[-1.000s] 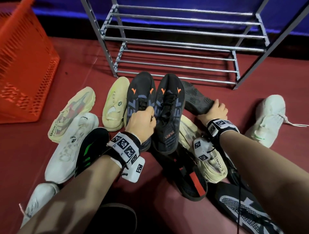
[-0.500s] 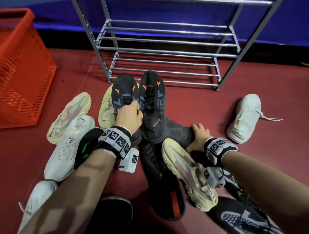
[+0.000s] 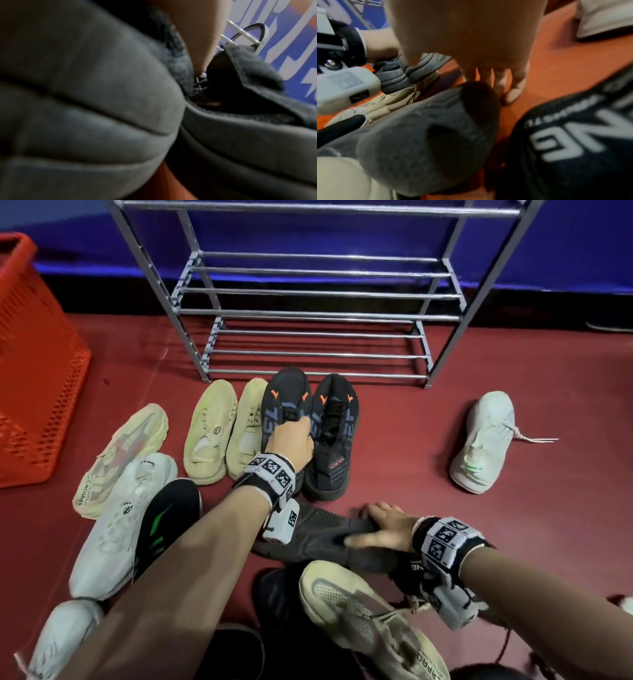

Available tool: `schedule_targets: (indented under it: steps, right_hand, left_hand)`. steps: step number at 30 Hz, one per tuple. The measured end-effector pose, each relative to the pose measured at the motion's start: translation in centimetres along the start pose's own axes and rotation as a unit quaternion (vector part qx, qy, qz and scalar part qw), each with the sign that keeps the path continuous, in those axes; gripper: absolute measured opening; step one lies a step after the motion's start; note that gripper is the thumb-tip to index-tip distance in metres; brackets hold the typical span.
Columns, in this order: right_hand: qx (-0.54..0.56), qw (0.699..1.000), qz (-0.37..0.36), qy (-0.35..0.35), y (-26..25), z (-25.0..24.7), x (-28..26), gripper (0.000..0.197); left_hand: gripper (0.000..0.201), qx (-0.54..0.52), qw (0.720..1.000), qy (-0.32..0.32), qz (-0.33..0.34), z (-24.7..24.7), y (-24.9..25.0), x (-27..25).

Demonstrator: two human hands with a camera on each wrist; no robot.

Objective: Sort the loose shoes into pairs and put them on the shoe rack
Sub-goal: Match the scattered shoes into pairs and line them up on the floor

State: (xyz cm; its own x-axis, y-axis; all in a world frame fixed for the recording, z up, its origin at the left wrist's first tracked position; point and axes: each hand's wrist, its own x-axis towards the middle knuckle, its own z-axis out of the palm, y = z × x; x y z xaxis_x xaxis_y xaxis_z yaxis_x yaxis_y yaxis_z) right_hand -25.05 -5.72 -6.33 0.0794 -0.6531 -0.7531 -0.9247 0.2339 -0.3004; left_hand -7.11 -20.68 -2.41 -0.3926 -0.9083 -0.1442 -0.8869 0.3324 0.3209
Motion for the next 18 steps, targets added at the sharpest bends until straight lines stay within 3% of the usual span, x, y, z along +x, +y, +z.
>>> schedule_targets:
  steps: [3, 6, 13, 18]
  right_hand:
    - [0.115, 0.987, 0.013, 0.114, 0.5, 0.0, 1.6, 0.098]
    - [0.087, 0.977, 0.021, 0.193, 0.9, -0.1, 2.9, 0.069]
    - [0.129, 0.961, 0.049, 0.239, 1.1, -0.8, 4.2, 0.048]
    - [0.163, 0.953, 0.056, 0.248, 0.4, -1.1, 4.4, 0.042]
  left_hand:
    - [0.013, -0.010, 1.000, 0.000, -0.003, 0.9, 0.4, 2.0]
    - [0.013, -0.009, 1.000, -0.014, 0.008, 2.0, 1.4, 3.4]
    - [0.017, 0.038, 0.997, -0.059, -0.026, 5.1, 0.8, 3.9]
    - [0.023, -0.037, 0.997, -0.034, -0.058, 5.5, 0.2, 3.6]
